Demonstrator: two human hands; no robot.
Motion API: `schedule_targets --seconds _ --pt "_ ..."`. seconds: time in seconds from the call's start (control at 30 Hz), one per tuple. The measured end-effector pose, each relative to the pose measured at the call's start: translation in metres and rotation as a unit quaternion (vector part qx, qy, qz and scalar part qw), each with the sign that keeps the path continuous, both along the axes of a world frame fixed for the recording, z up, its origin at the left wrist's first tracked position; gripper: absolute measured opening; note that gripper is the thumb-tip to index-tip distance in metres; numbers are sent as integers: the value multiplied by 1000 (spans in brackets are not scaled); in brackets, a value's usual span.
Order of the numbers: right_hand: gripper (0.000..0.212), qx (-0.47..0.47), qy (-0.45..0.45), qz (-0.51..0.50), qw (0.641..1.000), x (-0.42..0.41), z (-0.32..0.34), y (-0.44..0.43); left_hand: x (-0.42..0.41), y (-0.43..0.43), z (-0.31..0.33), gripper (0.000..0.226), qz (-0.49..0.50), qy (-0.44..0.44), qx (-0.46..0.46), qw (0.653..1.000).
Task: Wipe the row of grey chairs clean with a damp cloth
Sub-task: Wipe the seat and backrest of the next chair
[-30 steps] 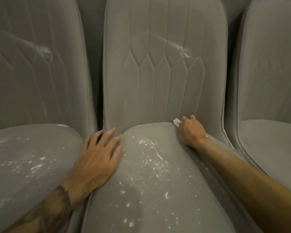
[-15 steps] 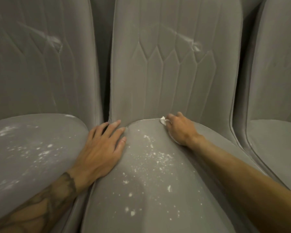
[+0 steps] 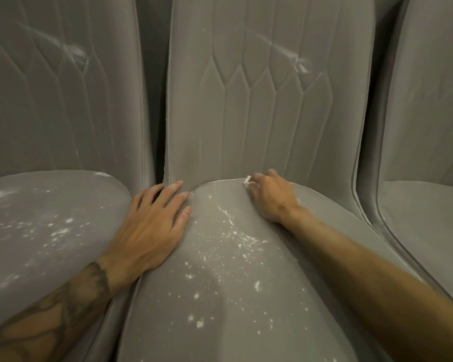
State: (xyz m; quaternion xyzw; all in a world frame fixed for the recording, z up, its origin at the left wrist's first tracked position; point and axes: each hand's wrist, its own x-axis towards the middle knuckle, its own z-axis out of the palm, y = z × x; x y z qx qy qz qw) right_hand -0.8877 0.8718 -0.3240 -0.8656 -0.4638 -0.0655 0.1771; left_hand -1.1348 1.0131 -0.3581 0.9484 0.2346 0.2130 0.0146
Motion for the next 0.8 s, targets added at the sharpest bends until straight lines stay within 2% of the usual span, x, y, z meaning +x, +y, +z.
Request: schedule_targets --seconds 0.13,0.2,0.27,0.37,0.4,0.47,0.57,0.63,0.7,0.8 --pt "28 8 7 182 983 -50 -6 0 0 3 -3 54 1 -4 -5 1000" --pt "28 -11 -18 206 978 -40 -3 -15 0 4 -4 53 3 -4 -1 1000" --pt "30 -22 -28 148 988 -6 0 -29 1 3 -3 51 2 -6 7 1000" --pt "30 -15 -16 -10 1000 41 4 -42 1 1 -3 50 0 -12 9 1000" --pt "30 -11 -12 -35 999 42 3 -39 1 2 -3 50 -2 -12 5 1000" --pt "29 -2 -11 -11 1000 26 0 -30 0 1 -3 51 -3 -15 3 1000" --pt "26 5 -13 122 992 -2 -9 -39 0 -1 -1 52 -3 -16 7 1000" --pt "26 -11 -16 149 989 3 -9 -52 0 0 -2 51 -5 -14 11 1000" --pt "25 -17 -30 86 996 26 -7 -58 0 0 -3 50 -10 -17 14 1000" --pt "30 -13 -41 -80 996 54 -4 -50 -1 0 -4 47 -6 -22 26 999"
